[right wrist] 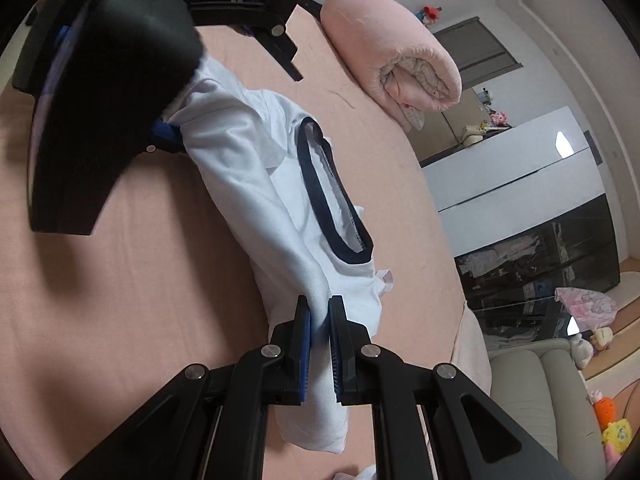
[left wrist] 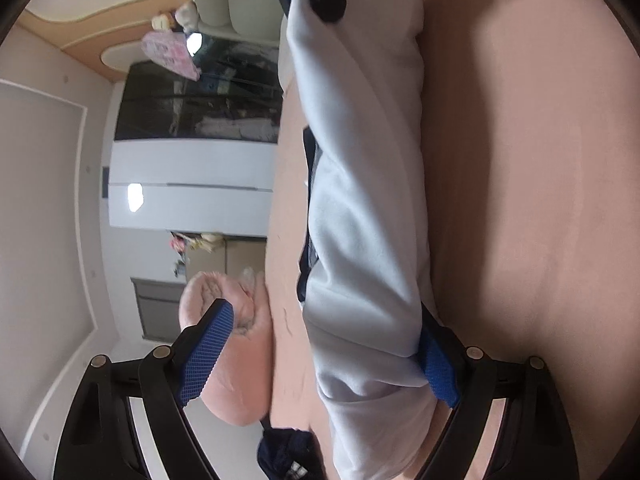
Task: Fold clothes
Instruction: 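Close the right tool on the shirt edge while the left tool closes beside it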
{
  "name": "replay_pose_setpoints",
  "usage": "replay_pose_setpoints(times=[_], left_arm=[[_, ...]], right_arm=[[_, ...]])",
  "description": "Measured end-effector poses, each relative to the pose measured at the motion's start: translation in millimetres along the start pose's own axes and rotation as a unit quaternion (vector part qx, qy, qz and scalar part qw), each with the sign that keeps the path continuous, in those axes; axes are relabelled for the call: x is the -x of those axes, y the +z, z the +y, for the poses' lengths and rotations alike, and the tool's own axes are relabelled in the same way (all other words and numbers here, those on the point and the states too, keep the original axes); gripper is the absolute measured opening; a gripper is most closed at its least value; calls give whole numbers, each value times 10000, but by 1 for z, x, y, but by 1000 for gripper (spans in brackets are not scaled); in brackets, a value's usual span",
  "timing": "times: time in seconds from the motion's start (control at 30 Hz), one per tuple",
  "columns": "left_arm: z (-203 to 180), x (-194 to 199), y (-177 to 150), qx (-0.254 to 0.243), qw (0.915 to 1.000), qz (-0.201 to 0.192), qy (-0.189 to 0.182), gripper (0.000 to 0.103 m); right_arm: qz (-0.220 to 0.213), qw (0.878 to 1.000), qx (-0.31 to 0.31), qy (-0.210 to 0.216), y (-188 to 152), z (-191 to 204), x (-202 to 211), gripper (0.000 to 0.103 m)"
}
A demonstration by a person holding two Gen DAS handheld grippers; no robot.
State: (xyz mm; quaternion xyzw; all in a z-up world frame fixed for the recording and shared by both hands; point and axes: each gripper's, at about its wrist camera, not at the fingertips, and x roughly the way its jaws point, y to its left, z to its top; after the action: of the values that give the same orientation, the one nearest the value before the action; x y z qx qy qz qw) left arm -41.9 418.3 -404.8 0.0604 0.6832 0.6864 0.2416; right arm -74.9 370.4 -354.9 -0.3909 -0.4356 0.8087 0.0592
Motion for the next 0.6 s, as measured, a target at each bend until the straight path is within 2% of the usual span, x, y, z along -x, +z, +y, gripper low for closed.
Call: replay_pose_setpoints(times=[0.13, 0.23, 0.27, 0.3, 0.37, 0.43, 0.5, 0.57, 0.6], left_arm=[[-6, 2, -4, -134, 9994, -204, 251, 86], [-4, -2, -2, -99, 9999, -56, 75, 83], [-4, -3, -2, -88, 9999, 10, -82, 74], [-6, -3, -1, -98, 9994, 54, -329, 48], [-12, -3, -1, -178, 9972, 107, -720, 23], [-21, -2, 1, -539, 9968, -3, -585, 21], [-19, -4, 2, -543, 9966, 55, -610, 21], [-15, -6, 2, -437, 9965, 92, -708, 22], [-13, -8, 2, -384, 9963, 110, -756, 22]], right_arm=[[68, 10000, -22, 18, -1, 1, -1, 9], [106, 9999, 26, 75, -2, 3, -1, 9], [115, 9999, 43, 86, -3, 4, -1, 9], [141, 9998, 79, 81, -3, 6, -1, 9], [184, 9997, 164, 69, -4, 11, -2, 9], [251, 9990, 361, -28, -6, 20, -4, 11], [339, 9974, 608, -179, -8, 31, -7, 21], [374, 9956, 802, -324, -11, 40, -6, 39], [375, 9947, 877, -382, -12, 45, -4, 42]])
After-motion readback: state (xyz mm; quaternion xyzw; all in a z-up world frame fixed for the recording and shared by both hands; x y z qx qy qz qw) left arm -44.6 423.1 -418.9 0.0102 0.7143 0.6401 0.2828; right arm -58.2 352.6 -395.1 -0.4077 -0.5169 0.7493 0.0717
